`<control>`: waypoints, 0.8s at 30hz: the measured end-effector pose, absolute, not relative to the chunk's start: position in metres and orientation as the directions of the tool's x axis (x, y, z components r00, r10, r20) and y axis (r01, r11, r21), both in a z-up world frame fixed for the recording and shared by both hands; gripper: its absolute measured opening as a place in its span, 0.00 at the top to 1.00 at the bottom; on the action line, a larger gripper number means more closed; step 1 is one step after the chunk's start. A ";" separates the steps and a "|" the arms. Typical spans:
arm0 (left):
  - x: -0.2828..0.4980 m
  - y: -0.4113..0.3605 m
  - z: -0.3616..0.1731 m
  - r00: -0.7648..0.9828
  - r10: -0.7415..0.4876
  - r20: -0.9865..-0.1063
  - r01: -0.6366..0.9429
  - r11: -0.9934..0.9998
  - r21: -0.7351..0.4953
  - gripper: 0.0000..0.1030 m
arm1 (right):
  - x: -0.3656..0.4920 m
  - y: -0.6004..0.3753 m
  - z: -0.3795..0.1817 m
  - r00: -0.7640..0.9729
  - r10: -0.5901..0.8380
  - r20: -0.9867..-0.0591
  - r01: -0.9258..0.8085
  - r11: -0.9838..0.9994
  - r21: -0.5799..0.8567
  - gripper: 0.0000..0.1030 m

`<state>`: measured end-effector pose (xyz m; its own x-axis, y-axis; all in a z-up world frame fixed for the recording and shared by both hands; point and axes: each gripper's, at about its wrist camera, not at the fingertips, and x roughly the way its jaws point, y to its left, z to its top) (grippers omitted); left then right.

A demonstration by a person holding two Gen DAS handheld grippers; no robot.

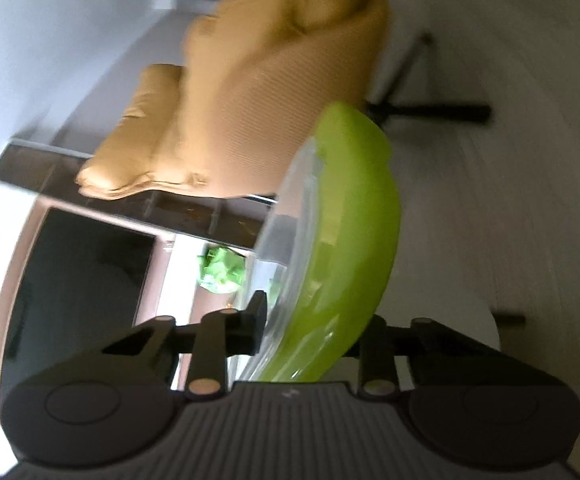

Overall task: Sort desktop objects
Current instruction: 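Lift the lid with the right tool while the left tool grips its other edge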

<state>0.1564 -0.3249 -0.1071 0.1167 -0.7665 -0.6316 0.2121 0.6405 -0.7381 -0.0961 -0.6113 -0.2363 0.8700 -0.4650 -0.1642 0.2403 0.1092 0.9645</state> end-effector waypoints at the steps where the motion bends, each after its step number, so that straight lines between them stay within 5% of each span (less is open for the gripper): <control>1: 0.158 -0.328 -0.109 0.108 -0.790 -0.604 0.212 0.612 -0.762 0.04 | -0.099 -0.612 -0.228 0.879 -0.455 -0.141 0.222 0.129 0.966 0.77; 7: 0.176 -0.366 -0.126 0.061 -0.841 -0.538 0.179 0.539 -0.823 0.03 | -0.101 -0.616 -0.214 0.949 -0.315 -0.002 0.026 0.073 0.997 0.84; 14: 0.182 -0.412 -0.139 0.109 -0.784 -0.611 0.142 0.621 -0.771 0.05 | -0.111 -0.621 -0.234 0.965 -0.263 0.002 -0.006 -0.017 1.000 0.84; 15: 0.180 -0.412 -0.137 0.129 -0.772 -0.623 0.152 0.636 -0.757 0.15 | -0.113 -0.621 -0.239 0.966 -0.260 -0.005 -0.002 -0.025 1.000 0.83; 17: 0.175 -0.413 -0.134 0.170 -0.731 -0.661 0.178 0.682 -0.709 0.54 | -0.114 -0.622 -0.247 0.966 -0.257 -0.013 0.003 -0.039 0.999 0.83; 24: 0.159 -0.409 -0.123 0.186 -0.734 -0.654 0.252 0.679 -0.690 0.66 | -0.119 -0.623 -0.263 0.960 -0.275 -0.051 0.026 -0.093 0.995 0.73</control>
<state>0.1587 -0.4087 -0.1226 0.1860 -0.7335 -0.6537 0.2519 0.6787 -0.6899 -0.1194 -0.6227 -0.2627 0.9601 -0.2751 -0.0507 0.0259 -0.0930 0.9953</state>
